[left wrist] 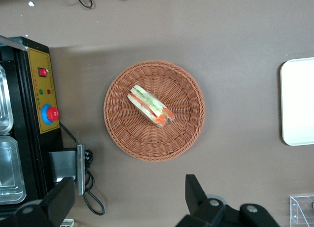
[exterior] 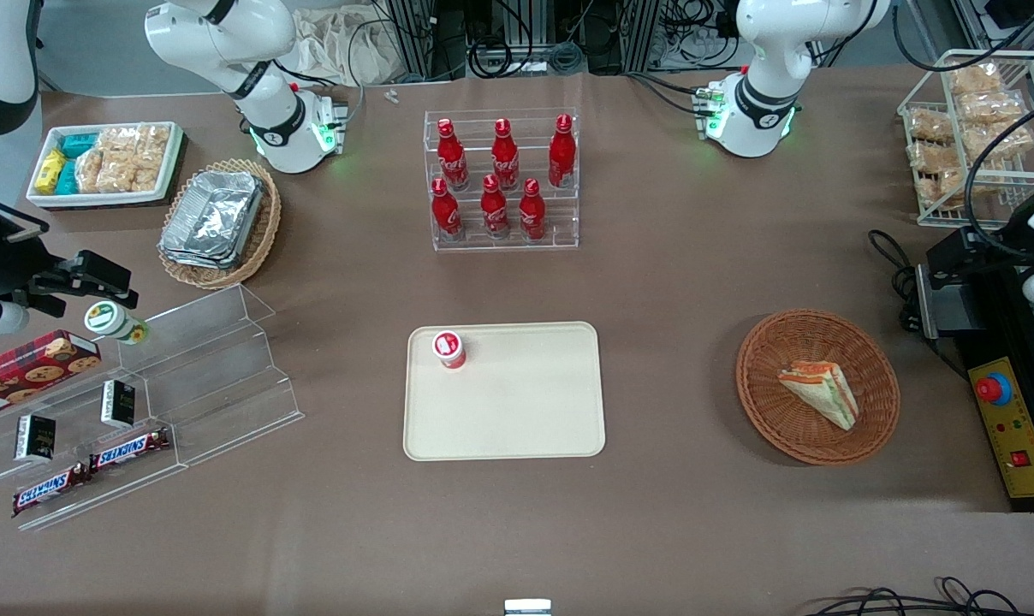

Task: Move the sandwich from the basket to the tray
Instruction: 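Move the left gripper over the wrapped sandwich in the wicker basket, then lower the left gripper and close it on the wrapped sandwich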

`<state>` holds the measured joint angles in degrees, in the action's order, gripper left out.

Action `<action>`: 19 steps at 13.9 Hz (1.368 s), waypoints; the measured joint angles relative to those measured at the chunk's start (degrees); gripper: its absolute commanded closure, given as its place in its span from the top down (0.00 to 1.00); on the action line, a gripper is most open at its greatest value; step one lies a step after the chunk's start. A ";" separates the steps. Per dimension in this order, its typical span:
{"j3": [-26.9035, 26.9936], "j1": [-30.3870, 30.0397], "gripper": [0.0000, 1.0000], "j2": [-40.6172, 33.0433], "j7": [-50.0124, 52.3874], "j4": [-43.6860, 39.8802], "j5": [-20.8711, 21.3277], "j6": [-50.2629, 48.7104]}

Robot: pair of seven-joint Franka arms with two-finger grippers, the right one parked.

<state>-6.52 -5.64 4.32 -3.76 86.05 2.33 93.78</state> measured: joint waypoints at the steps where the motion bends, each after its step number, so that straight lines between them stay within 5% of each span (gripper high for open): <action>1: 0.00 0.00 1.00 0.20 0.01 0.56 -0.01 0.14; 8: 0.38 -0.15 1.00 1.92 1.54 10.34 -0.02 8.02; 15: 0.94 -1.14 0.99 6.74 16.04 16.50 0.00 17.03; 19: 0.89 -1.20 0.99 11.74 32.82 16.67 0.01 22.81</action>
<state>-5.62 -6.84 16.07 29.06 102.73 2.35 116.59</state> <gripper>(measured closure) 0.009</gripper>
